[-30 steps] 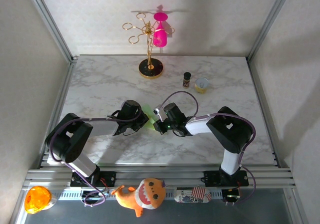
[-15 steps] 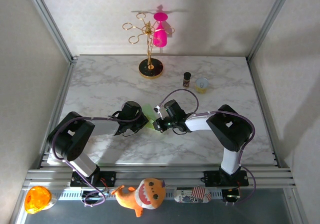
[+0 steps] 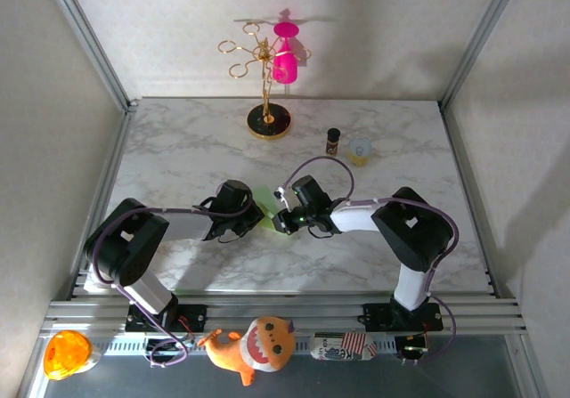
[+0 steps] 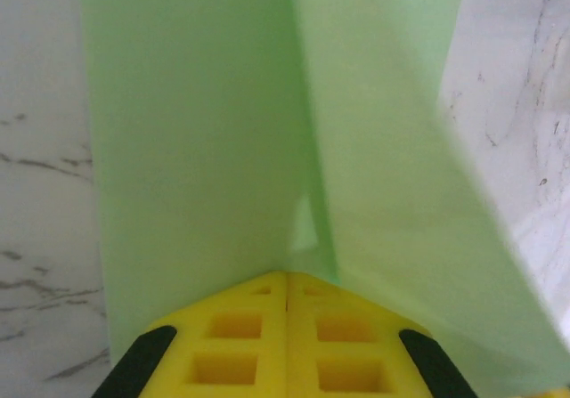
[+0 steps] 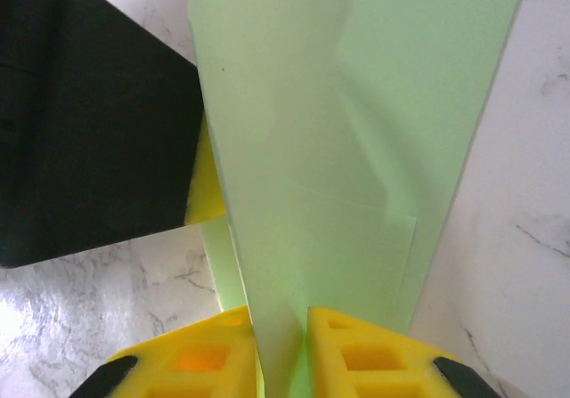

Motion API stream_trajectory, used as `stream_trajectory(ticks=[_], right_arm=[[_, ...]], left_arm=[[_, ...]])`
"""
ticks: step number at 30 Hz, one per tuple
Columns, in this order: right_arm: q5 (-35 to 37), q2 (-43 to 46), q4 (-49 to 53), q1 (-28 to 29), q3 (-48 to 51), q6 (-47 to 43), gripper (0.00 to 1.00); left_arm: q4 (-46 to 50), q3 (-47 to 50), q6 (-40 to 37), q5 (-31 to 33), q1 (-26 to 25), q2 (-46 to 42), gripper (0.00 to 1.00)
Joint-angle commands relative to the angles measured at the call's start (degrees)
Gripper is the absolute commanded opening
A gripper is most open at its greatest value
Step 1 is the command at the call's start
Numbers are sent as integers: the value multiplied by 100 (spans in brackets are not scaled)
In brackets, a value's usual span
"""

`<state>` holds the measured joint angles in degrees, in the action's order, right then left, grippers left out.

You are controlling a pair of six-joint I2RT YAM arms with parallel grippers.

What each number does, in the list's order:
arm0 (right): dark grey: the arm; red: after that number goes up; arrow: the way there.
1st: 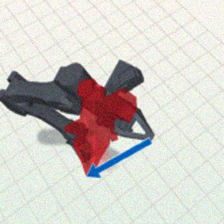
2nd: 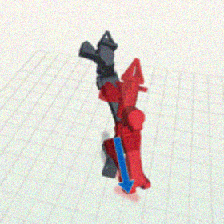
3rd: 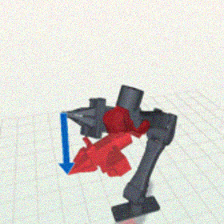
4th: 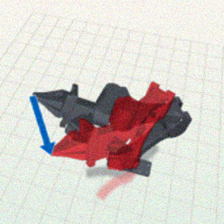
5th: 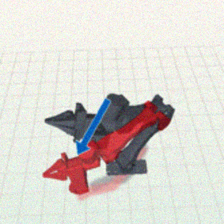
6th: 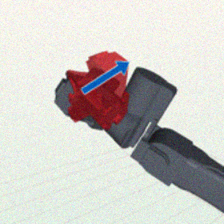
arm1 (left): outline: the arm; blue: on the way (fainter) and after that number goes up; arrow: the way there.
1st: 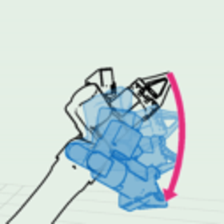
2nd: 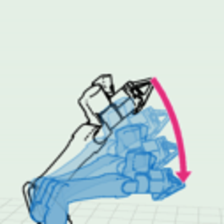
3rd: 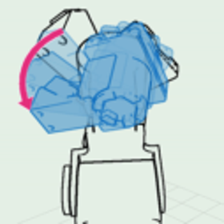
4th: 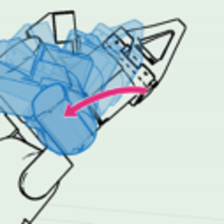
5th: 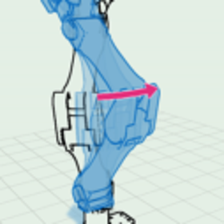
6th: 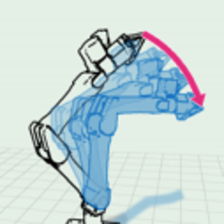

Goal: Fold a paper plane with a square sheet of paper (pick it up from the middle)
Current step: Fourth fold the wing at the center of the table.

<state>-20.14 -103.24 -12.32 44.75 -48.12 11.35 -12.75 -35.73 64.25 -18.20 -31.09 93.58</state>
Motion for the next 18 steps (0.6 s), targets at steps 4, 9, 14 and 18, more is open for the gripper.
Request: stream_trajectory(ticks=[4,9,14,18], right_arm=[[70,255,280,-32,-154,-90,22],[166,234,334,-11,-139,-103,26],[436,343,470,77,-133,-204,32],[782,451,622,196,-154,-300,36]], left_arm=[[133,39,-44,141,-55,81,6],[125,31,-42,137,-55,84,8],[124,16,-44,121,-55,103,9],[120,13,-44,104,-59,112,9]])
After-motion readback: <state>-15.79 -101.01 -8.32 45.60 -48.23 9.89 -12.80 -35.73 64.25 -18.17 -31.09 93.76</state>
